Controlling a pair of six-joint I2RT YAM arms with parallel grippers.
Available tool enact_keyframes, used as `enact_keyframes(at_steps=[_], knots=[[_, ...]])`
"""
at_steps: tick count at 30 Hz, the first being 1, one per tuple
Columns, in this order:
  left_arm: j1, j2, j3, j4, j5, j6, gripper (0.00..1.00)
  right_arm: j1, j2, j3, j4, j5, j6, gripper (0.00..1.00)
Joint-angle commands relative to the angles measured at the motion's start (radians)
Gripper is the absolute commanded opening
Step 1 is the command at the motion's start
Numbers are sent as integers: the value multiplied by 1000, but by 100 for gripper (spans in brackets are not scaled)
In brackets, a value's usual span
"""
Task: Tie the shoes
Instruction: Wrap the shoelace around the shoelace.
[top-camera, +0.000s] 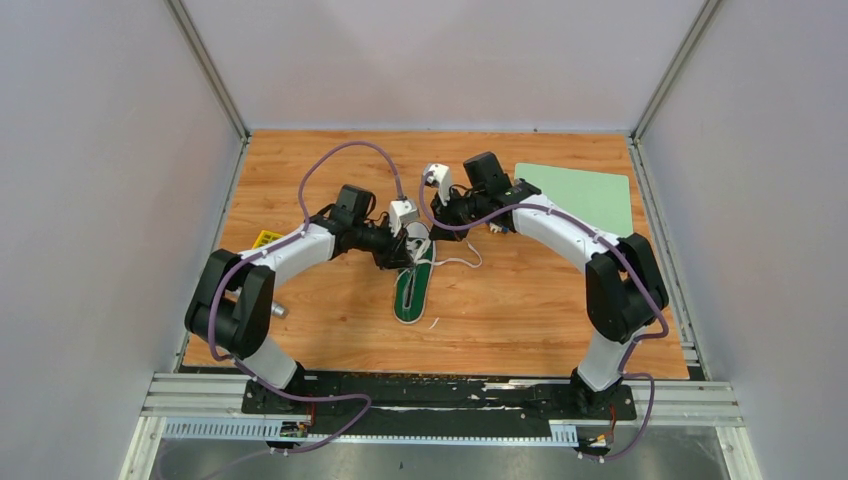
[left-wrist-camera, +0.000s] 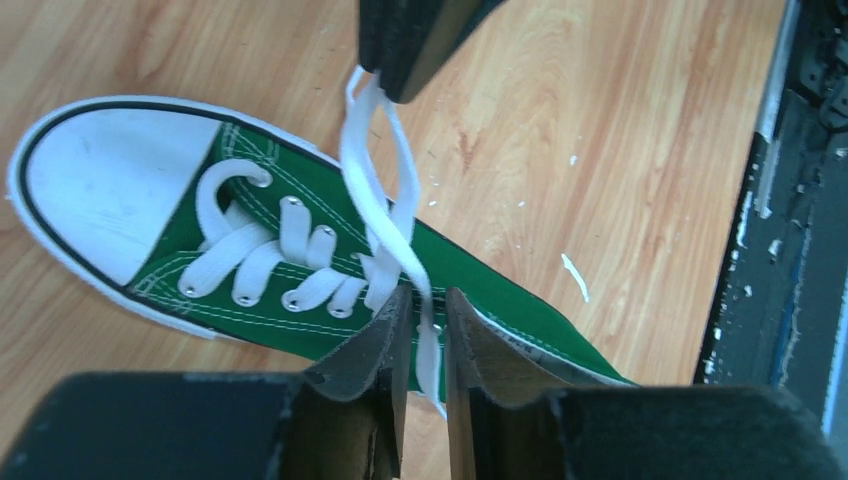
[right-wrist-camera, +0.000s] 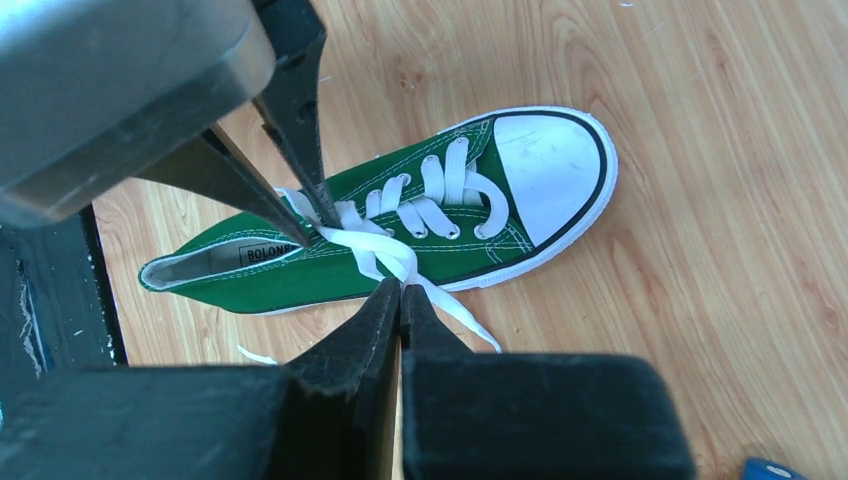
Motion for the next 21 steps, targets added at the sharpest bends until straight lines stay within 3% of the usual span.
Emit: enact_keyframes(at_steps=[1,7,19,20,21], knots=[[-2,-22,-1,88,-58,-74,29,-4,14,31,-8,-27,19,0],[-2,-43,1,100,-144,-111,33,-16,30,60,-11,-33,45,0],[-3,-64,-15,153,-147,-121,36,-37,37,73,-9,-44,76,0],[-4,-64,-20,163,-142,-126,36,-36,-18,74,-9,-46,78,0],[-6,-61,-27,179,-140,-126,36,-37,32,74,-9,-48,79,0]])
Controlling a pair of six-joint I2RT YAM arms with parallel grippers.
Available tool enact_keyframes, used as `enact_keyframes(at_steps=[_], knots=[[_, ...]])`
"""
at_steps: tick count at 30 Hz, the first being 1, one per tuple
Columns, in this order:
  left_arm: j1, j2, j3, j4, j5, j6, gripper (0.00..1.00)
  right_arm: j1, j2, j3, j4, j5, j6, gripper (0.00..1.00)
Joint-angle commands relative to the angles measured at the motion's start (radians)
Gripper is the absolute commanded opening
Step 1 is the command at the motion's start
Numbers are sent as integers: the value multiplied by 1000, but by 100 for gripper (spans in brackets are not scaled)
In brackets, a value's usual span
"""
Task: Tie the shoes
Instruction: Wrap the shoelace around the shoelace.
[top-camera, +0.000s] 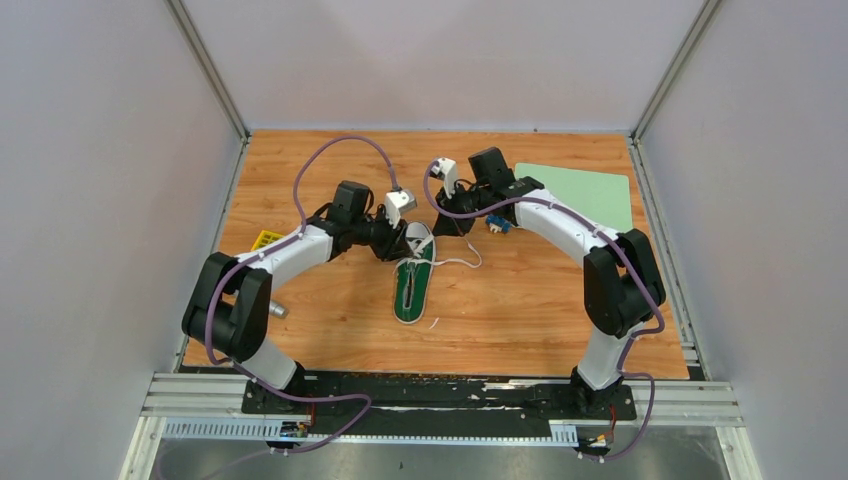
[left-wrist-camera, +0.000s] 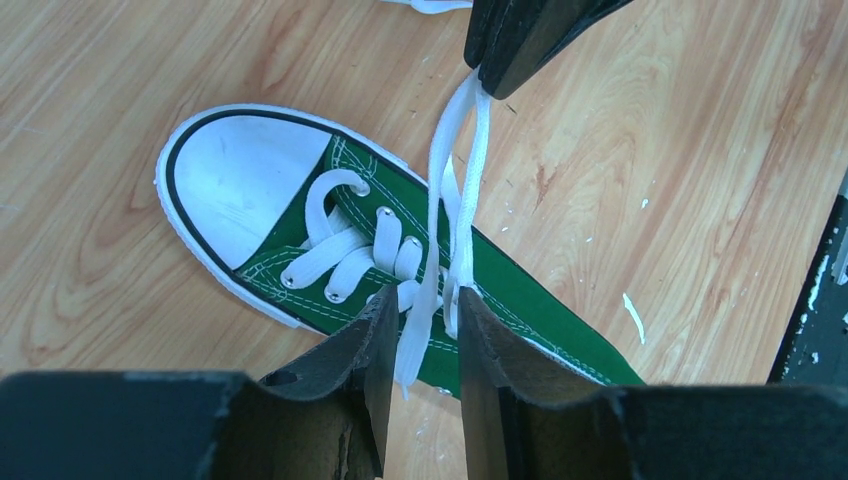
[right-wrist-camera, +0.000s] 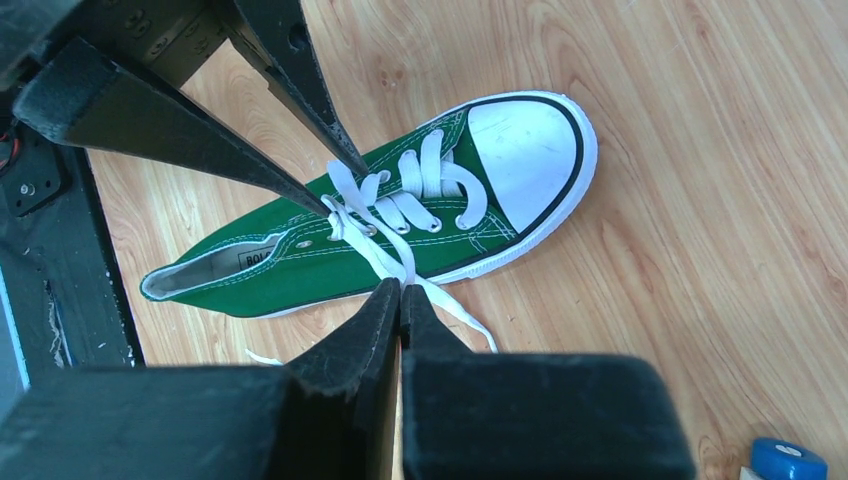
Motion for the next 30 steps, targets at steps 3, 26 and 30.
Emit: enact_keyframes(at_steps=[3,26,30], knots=[[-11,-27,-16,84,34,-17,36,-3,10,43,14,-33,22,0],[39,166,200,-186,389,340,42,-3,-21,44,0,-114,-23,0],[56,203,240,-312,440,417,36,-4,-19,43,-3,-116,-24,0]])
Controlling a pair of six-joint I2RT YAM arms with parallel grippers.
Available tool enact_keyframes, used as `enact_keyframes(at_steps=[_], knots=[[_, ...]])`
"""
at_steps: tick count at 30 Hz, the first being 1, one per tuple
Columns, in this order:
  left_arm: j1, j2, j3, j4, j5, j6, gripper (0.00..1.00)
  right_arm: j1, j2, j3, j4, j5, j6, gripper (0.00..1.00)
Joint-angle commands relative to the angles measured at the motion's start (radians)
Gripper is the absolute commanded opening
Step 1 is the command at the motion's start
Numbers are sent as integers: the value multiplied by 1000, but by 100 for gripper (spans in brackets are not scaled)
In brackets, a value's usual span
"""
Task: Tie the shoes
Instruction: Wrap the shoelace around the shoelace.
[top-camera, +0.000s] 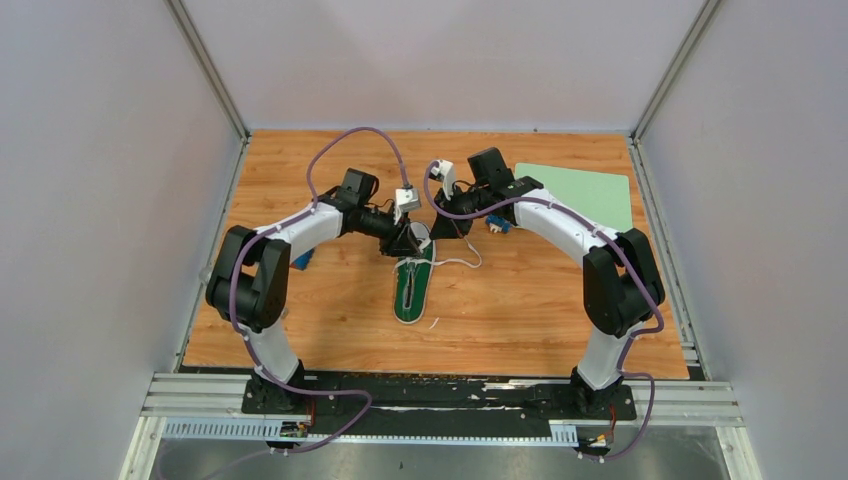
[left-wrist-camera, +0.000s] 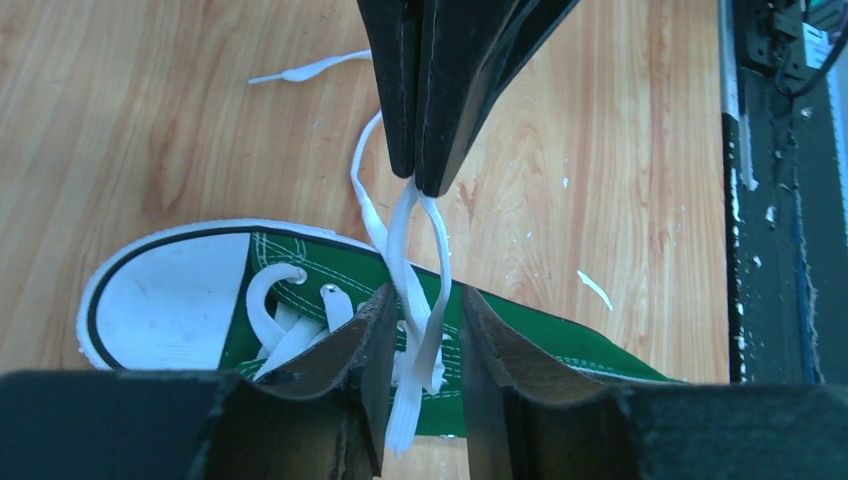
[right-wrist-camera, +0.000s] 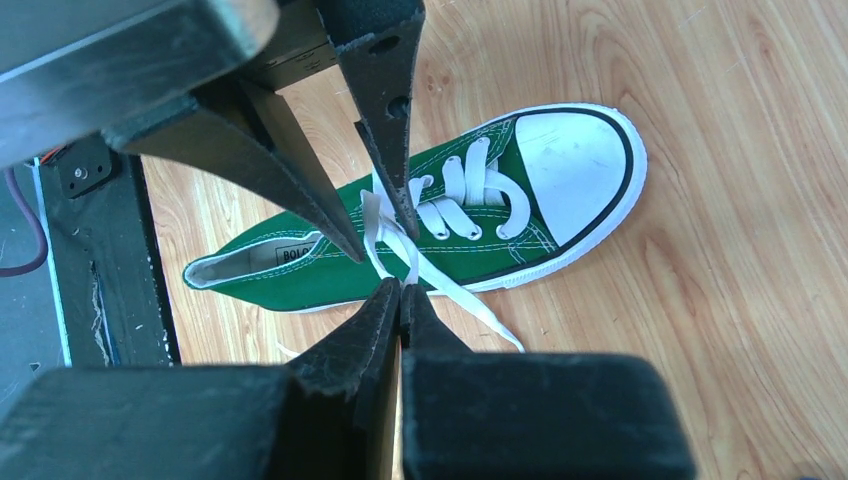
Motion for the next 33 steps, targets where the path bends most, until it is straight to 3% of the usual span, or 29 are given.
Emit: enact_keyframes(at_steps=[1,16,24,33], knots=[[23,29,62,-147,112,121,33,-3,-22,36,12,-31,-15,0],[36,56,84,-169,140,99,24,-5,-19,37,12,-26,-19,0],[21,39,98,-168,-26,28,22,-11,-14,44,12,-27,-17,0],[6,31,70,-117,-35,-16,19,-10,7,66,12,-34,-14,0]])
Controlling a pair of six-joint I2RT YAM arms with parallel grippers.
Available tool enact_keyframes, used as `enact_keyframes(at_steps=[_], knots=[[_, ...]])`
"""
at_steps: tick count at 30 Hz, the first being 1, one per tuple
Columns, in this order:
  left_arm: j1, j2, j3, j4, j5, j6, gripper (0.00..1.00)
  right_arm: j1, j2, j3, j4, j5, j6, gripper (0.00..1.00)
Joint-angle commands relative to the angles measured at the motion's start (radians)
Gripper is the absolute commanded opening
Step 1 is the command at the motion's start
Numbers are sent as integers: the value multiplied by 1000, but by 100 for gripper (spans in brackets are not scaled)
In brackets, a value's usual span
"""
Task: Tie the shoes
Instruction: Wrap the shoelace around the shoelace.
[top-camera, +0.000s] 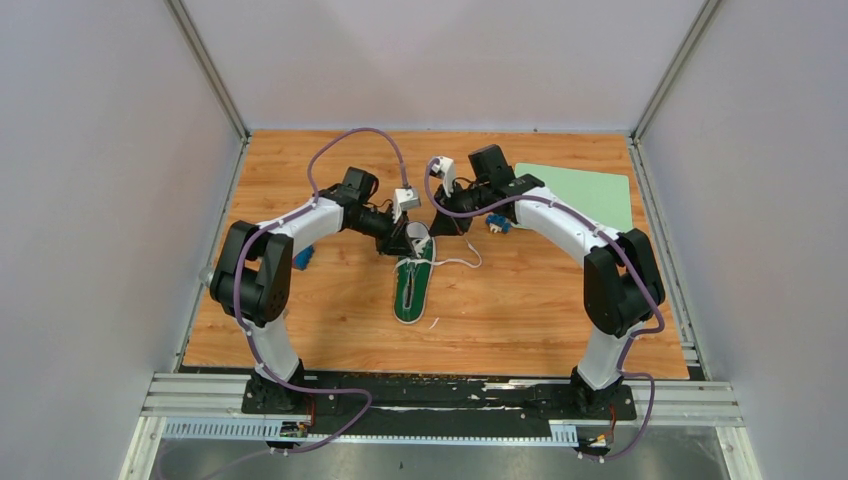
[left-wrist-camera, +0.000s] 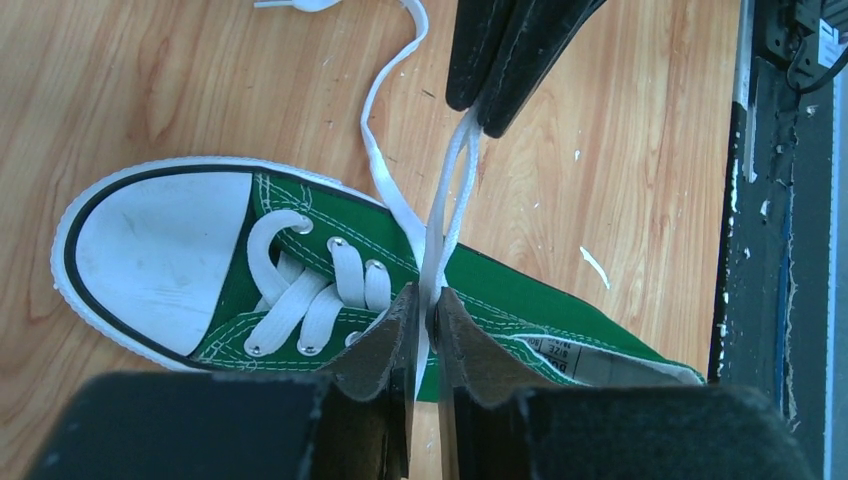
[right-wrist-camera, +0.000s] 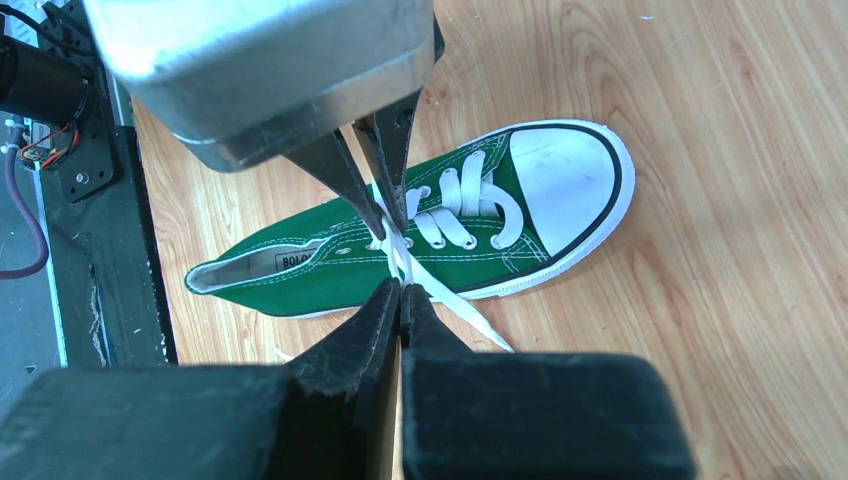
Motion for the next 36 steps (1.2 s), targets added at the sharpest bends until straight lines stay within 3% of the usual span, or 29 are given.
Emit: enact_keyframes(at_steps=[1,11,21,24,26,31,34,36], knots=[[-14,-21,6,38,10,-31,19,-4,9,52,14,-25,-7,0],[-21,-18,-10,62,32,-45,18,-6,26,55,16,-30,6,0],[-19,-32,-28,106,40,-79,29,-26,39,74,15,-90,43,0],[-3,-29,0,66,120,-19,39,-29,31,65,13,-127,24,0],[31,9,79,-77,204,108,44,-29,23,59,4,-147,-14,0],[101,210,411,-792,280,707,48,-17,18,89,-60,-168,-158,0],[103,267,461,-1000,303,887,48,1,30,127,-110,-155,-251,0],[101,277,450,-990,320,915,49,9,38,151,-135,-150,-297,0]])
